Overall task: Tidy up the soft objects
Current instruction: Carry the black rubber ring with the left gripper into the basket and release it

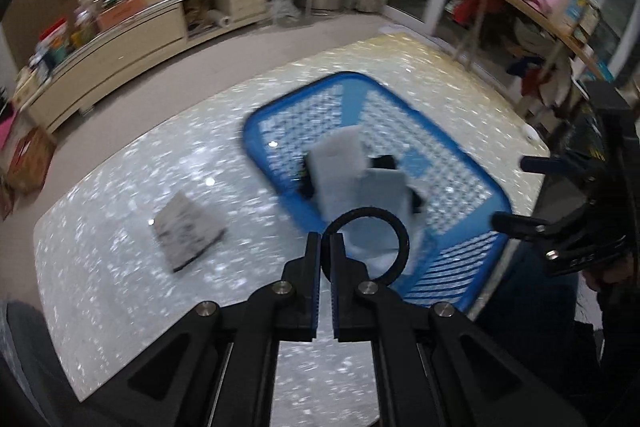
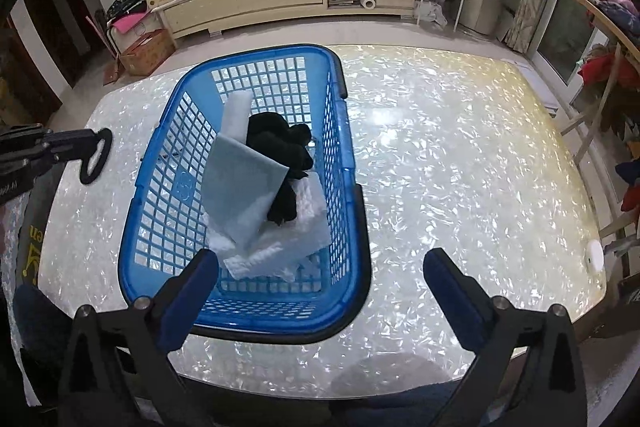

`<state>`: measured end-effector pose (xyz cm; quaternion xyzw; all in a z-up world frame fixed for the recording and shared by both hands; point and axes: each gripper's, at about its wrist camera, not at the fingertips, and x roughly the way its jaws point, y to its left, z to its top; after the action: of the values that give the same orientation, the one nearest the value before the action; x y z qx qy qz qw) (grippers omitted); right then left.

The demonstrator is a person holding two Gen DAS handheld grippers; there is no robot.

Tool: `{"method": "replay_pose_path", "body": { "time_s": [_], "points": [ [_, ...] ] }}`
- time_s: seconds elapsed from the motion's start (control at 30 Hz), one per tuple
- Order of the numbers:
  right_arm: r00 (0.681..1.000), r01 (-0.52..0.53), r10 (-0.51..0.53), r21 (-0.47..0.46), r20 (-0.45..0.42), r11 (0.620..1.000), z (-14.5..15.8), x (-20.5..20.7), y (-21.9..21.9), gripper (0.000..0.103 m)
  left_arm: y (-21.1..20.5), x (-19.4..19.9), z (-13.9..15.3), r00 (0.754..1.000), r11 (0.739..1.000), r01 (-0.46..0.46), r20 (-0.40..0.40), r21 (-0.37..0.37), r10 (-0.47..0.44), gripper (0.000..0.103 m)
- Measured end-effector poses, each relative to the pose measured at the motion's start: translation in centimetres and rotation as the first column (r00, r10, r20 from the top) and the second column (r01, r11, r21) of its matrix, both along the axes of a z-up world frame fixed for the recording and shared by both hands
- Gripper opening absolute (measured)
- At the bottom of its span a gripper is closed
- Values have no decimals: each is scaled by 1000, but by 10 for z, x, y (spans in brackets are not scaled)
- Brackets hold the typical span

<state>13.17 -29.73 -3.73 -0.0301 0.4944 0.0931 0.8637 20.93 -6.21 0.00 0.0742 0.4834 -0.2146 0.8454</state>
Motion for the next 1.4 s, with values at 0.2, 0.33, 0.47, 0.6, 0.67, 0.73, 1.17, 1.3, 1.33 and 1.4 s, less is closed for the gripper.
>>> {"method": "replay_pose_path", "body": {
  "time_s": [0.2,0.33,0.47,0.6,0.67,0.73,1.17,1.3,1.33,1.4],
  "points": [
    [1000,16,-16,26,8,1000,0,-4,-16,103,-55,1,-14,996,996,82,-41,25,-81,3],
    [999,30,-31,42,13,999,-1,-5,-26,103,-84,2,-32,990,991,122,-73,59,-118,3],
    [999,41,-41,59,7,997,-5,-5,-34,103,-101,7,-48,986,988,137,-103,78,-128,3],
    [999,48,-48,70,-1,996,-9,-4,-42,103,-112,11,-59,983,985,146,-123,95,-134,3],
    [999,53,-53,78,-4,996,-11,-3,-45,103,-115,14,-62,982,984,148,-129,99,-135,3],
    [999,53,-53,85,-6,995,-12,-3,-46,103,-119,18,-67,982,983,145,-135,113,-129,3],
    [999,43,-43,87,-6,995,-9,-4,-44,103,-119,18,-71,985,981,141,-116,133,-126,42],
    [999,37,-38,87,7,995,-2,-8,-38,103,-110,14,-65,984,983,147,-116,109,-134,60],
    [999,35,-36,86,12,996,1,-9,-35,103,-107,12,-60,986,985,144,-101,99,-134,61],
    [999,29,-30,82,18,996,4,-10,-31,103,-97,8,-52,988,987,136,-85,80,-129,69]
  ]
}}
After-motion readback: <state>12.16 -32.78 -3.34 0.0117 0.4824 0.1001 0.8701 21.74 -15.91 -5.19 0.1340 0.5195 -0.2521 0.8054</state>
